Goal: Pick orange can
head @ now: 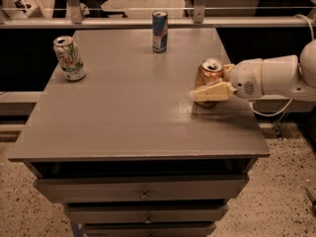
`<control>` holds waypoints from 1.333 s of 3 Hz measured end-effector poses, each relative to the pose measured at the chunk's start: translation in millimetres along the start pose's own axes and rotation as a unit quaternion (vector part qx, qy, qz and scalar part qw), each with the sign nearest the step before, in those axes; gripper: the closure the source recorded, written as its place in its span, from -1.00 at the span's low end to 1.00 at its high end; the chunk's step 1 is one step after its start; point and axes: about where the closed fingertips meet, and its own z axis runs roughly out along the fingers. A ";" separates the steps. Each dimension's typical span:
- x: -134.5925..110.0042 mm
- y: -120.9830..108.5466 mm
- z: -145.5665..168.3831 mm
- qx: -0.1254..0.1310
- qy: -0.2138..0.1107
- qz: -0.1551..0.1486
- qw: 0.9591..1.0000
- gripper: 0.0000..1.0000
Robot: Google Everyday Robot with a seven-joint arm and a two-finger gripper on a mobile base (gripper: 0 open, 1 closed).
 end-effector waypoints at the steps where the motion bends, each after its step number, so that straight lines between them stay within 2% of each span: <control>1: -11.5 -2.0 -6.8 0.001 -0.022 0.001 1.000 0.20; 2: -45.8 -0.5 -25.7 -0.001 -0.046 0.003 0.999 0.66; 3: -82.1 1.0 -54.6 -0.006 -0.088 0.015 0.996 1.00; 4: -88.2 1.0 -57.5 -0.007 -0.095 0.015 0.995 1.00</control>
Offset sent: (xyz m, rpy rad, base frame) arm -0.0012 -0.0134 0.1096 0.1419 -0.0742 -0.0152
